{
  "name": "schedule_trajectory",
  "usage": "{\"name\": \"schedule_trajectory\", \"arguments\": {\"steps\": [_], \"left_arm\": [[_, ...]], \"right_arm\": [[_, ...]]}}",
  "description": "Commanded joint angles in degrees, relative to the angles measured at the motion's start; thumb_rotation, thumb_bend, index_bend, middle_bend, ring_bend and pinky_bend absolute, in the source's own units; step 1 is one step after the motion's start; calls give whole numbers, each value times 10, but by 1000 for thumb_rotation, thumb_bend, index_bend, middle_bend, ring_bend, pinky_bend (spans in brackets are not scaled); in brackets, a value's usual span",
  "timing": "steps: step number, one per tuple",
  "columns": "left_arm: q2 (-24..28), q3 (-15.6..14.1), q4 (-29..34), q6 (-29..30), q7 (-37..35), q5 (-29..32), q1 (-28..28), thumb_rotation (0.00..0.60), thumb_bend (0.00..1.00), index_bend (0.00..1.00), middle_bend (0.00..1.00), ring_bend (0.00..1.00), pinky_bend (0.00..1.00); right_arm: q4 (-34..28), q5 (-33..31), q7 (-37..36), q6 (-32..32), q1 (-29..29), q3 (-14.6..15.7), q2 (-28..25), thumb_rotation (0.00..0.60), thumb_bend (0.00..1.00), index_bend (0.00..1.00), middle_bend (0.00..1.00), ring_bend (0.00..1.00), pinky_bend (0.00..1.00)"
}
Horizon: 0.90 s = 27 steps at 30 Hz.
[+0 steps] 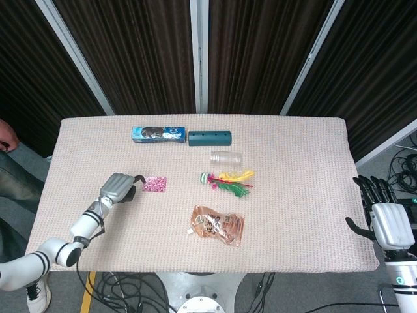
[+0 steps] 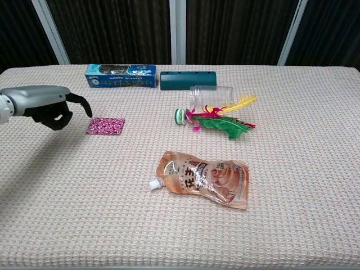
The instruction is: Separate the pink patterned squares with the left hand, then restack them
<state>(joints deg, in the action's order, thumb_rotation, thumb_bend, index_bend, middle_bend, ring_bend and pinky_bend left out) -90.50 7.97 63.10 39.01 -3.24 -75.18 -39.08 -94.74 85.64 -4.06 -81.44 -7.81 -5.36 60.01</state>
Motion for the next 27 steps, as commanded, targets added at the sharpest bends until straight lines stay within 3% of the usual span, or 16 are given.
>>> {"name": "schedule_trajectory", "arguments": {"steps": [1,7,19,27], "left_arm": [[-20,4,-11,-2,15,18,-9,600,779,301,934,948,1000],[-42,9,-15,3,49,39,-22,600,776,296,933,948,1000],[-67,7,-53,-49,120,114,-54,600,768,295,933,948,1000],[-40,-14,7,-36,155,122,-50,600,758,295,931,947,1000]], "right_arm": [[1,-2,-2,2,-1,0,1,600,128,101,88,22,0],[4,-5,-6,2,1,1,1,600,128,102,87,23,0],[14,-10,-17,6,1,3,4,600,128,101,87,25,0],[17,-11,-20,10,-1,4,6,600,128,101,88,25,0]]}}
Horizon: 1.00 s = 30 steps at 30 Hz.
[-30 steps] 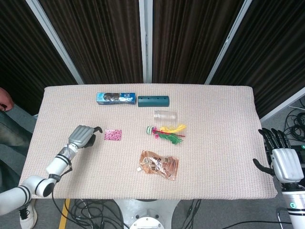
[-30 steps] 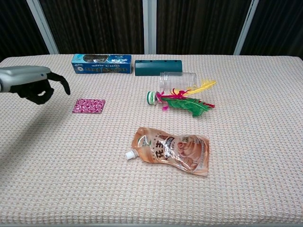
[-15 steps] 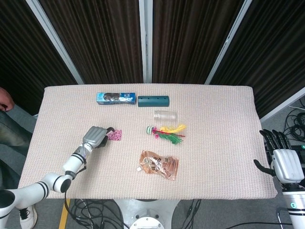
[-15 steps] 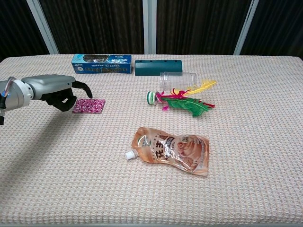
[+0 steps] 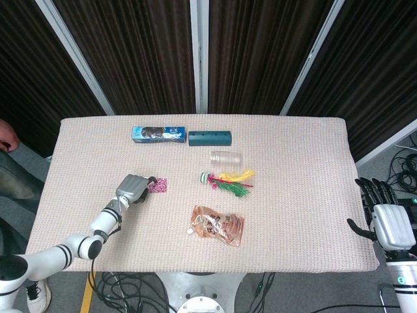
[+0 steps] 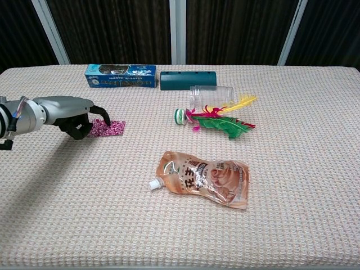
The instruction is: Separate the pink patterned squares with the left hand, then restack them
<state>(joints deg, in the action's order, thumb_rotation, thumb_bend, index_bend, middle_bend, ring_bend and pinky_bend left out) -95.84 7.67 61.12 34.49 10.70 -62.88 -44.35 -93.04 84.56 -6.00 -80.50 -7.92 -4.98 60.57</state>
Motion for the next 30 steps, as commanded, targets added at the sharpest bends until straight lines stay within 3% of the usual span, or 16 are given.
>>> {"name": "schedule_trajectory", "arguments": {"steps": [1,14,19,30], "left_arm": [[18,-14,38,13,21,-2,4,600,756,295,931,947,1000],[99,-59,207,60,101,20,19,600,749,303,927,947,1000],[117,-59,249,102,120,15,25,600,748,304,923,943,1000],[56,-41,156,105,114,55,17,600,742,304,920,942,1000]], "right_arm": [[0,0,-1,0,0,0,0,600,128,102,87,26,0],[0,0,-7,-3,3,2,-2,600,129,101,88,25,0],[0,1,-8,-5,4,3,-2,600,127,102,88,25,0],[0,1,-13,-7,8,6,-3,600,127,102,88,26,0]]}}
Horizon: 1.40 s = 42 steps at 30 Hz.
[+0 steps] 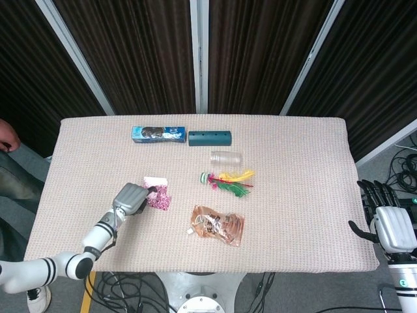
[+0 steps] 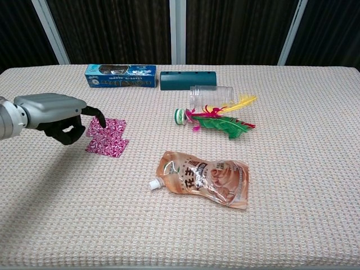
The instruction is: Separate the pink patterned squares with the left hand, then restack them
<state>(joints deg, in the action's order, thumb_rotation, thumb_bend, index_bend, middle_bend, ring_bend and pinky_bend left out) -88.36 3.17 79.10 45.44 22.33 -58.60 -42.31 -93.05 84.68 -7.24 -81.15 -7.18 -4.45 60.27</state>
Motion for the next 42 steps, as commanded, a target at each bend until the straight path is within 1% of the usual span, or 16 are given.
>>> {"name": "schedule_trajectory", "arguments": {"steps": [1,5,9,21,26,29,31,36,42], "left_arm": [[-23,5,-30,-6,-3,14,-5,600,742,304,920,942,1000],[-37,8,-54,-17,-5,26,-10,600,742,303,920,941,1000],[-42,6,-58,-23,4,33,-15,600,742,303,920,941,1000],[-20,-15,-7,-23,47,61,-22,600,738,316,920,941,1000],[-24,-12,-2,4,46,54,-18,600,736,316,920,941,1000],[-19,-12,2,-10,46,67,-22,600,736,316,920,941,1000],[-19,-12,4,-4,48,67,-22,600,736,316,918,941,1000],[-33,-2,-12,22,28,53,-13,600,736,316,917,941,1000],[-61,10,-57,25,8,39,-14,600,733,309,912,935,999]], "right_arm": [[1,1,0,0,0,1,0,600,126,102,88,26,0],[2,0,-1,0,1,1,1,600,128,102,87,25,0],[4,-1,-3,1,2,2,1,600,129,101,87,25,0],[10,-3,-8,5,1,2,3,600,128,102,87,25,0],[12,-3,-10,5,2,3,4,600,127,101,88,26,0],[12,-2,-10,4,3,3,4,600,128,101,87,25,0],[12,-2,-11,3,3,3,3,600,128,101,87,25,0],[13,-5,-13,6,4,3,3,600,128,102,87,25,0],[14,-4,-14,3,6,4,3,600,127,102,87,25,0]]}}
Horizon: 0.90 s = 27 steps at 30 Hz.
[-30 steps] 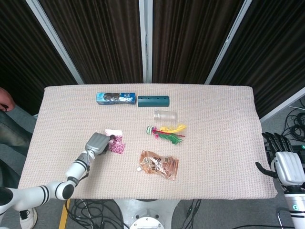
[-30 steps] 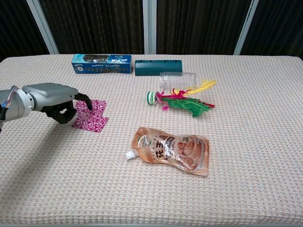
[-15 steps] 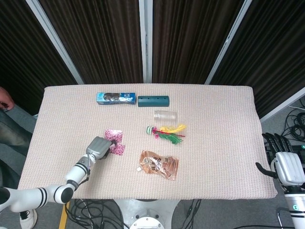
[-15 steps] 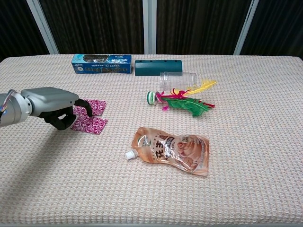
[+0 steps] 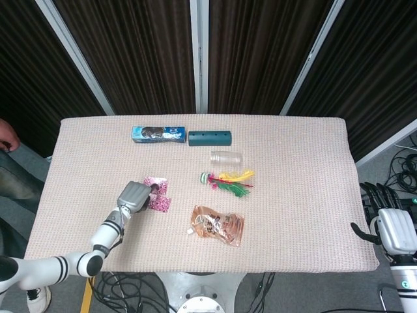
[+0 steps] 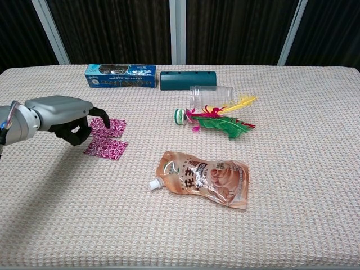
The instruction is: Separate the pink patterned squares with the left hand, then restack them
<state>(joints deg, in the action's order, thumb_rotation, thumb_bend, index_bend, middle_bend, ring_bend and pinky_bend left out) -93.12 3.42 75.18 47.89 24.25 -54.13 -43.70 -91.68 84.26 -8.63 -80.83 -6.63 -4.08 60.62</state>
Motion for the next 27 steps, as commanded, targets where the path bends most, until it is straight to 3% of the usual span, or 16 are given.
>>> {"name": "schedule_trajectory", "arguments": {"steps": [1,14,27], "left_arm": [[-17,9,-23,-2,-13,-6,-1,600,733,308,912,935,999],[-55,18,-82,-37,1,24,-16,600,731,304,911,934,999],[-17,-5,-66,-27,7,37,15,600,731,309,911,934,999]], "right_arm": [[0,-1,0,0,1,0,0,600,129,102,87,25,0],[0,-1,-2,-1,2,0,-2,600,128,101,87,26,0],[-4,3,2,2,-2,-1,-1,600,129,102,87,25,0]]}}
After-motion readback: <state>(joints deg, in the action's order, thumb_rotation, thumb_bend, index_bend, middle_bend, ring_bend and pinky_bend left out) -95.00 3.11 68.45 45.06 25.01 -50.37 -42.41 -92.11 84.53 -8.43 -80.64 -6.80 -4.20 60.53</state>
